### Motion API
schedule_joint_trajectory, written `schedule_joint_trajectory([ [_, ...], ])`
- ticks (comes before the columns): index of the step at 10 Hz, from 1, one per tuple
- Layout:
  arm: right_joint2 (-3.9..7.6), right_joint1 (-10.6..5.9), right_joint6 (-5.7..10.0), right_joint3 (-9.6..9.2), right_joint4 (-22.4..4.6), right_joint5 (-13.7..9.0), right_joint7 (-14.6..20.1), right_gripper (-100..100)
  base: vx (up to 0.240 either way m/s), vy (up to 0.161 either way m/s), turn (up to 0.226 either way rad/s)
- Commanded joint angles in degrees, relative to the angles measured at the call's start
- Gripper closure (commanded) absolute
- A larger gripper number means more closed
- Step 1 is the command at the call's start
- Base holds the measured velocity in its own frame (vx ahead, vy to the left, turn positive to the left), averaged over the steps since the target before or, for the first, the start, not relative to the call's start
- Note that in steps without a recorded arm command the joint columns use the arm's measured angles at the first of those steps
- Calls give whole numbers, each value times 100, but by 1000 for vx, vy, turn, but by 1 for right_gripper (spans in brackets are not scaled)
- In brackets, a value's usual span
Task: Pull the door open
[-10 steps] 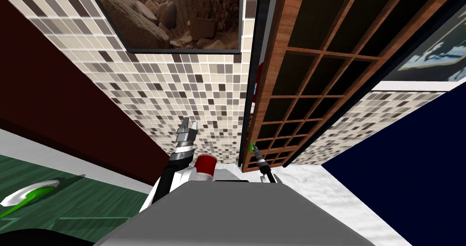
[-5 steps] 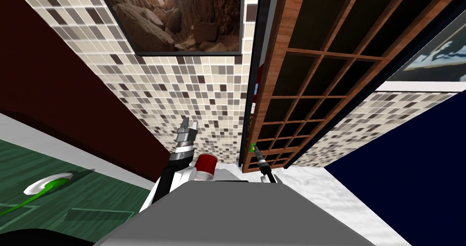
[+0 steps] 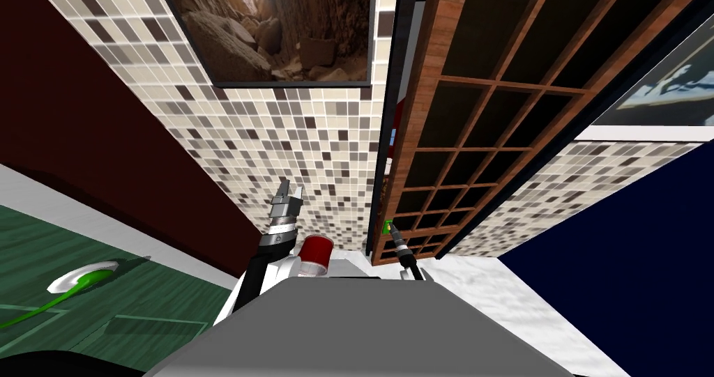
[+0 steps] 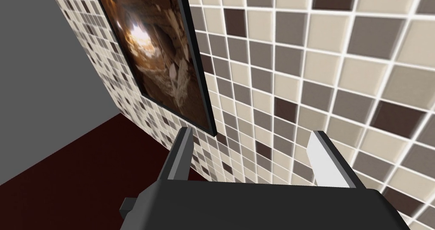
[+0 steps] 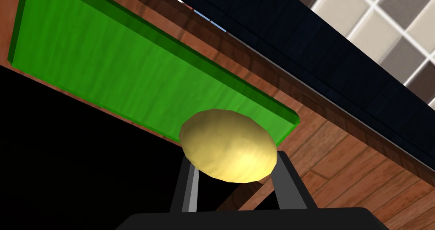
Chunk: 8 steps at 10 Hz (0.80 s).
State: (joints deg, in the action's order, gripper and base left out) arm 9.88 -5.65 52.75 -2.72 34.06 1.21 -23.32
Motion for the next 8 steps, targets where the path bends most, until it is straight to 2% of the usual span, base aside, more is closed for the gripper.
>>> schedule_joint_trajectory([
  [1,-191,276,-257,-162,286,83,-22,100,5,4,-20],
  [2,-191,276,-257,-162,424,83,-22,100,0,0,0],
  [3,-191,276,-257,-162,424,83,-22,100,1,-9,-4],
  [4,-191,276,-257,-162,626,83,-22,100,-9,-6,-9],
  [5,-34,362,-419,-56,790,-22,183,100,-19,-20,29],
  [8,-8,364,-410,-92,783,-122,544,100,-23,-7,47],
])
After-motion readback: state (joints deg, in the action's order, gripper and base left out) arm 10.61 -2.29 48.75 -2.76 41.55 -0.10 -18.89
